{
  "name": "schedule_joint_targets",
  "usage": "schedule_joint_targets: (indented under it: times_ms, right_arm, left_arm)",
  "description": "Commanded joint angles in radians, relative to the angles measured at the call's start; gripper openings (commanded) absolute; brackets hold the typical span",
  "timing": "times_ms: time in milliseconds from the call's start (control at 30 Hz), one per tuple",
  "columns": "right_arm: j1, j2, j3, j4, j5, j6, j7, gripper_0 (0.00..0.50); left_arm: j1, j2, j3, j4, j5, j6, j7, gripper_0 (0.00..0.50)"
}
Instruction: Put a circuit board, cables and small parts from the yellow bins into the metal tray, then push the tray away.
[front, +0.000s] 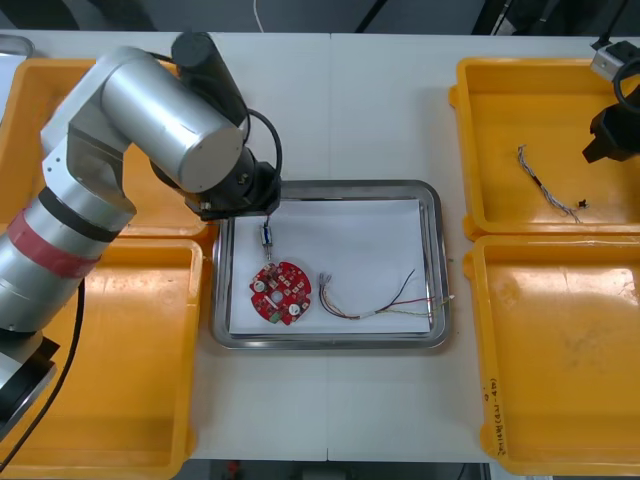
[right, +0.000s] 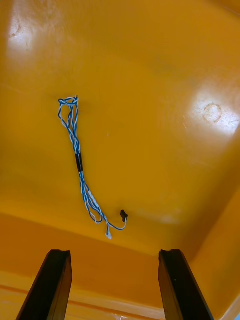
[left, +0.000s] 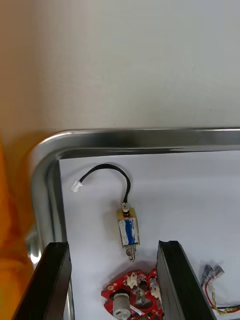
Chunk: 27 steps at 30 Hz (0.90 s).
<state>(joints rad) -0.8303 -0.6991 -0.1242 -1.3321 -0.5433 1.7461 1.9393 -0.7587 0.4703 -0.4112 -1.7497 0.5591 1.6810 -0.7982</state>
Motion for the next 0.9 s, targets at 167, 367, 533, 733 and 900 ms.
schedule_joint_targets:
  times_ms: [167, 367, 533, 733, 900]
  right_arm:
    - [-0.044, 0.044, 0.006, 0.060, 0.025, -0.093, 0.041, 0.500]
    - [-0.044, 0.067, 0.006, 0.106, 0.026, -0.135, 0.040, 0.500]
    - [-0.044, 0.081, 0.006, 0.125, 0.028, -0.154, 0.038, 0.500]
    - [-0.044, 0.087, 0.006, 0.186, 0.019, -0.203, 0.046, 0.500]
    - [-0.044, 0.098, 0.008, 0.211, 0.022, -0.211, 0.040, 0.500]
  left_arm:
    - [-0.042, 0.011, 0.157, -0.108, 0.005, 0.120, -0.030, 0.500]
    - [-0.044, 0.042, 0.241, -0.120, 0.002, 0.174, -0.042, 0.500]
    - [-0.044, 0.080, 0.270, -0.120, -0.008, 0.180, -0.042, 0.500]
    - [-0.044, 0.083, 0.341, -0.100, -0.048, 0.184, -0.050, 0.500]
    - [-0.044, 0.087, 0.387, -0.060, -0.071, 0.166, -0.072, 0.500]
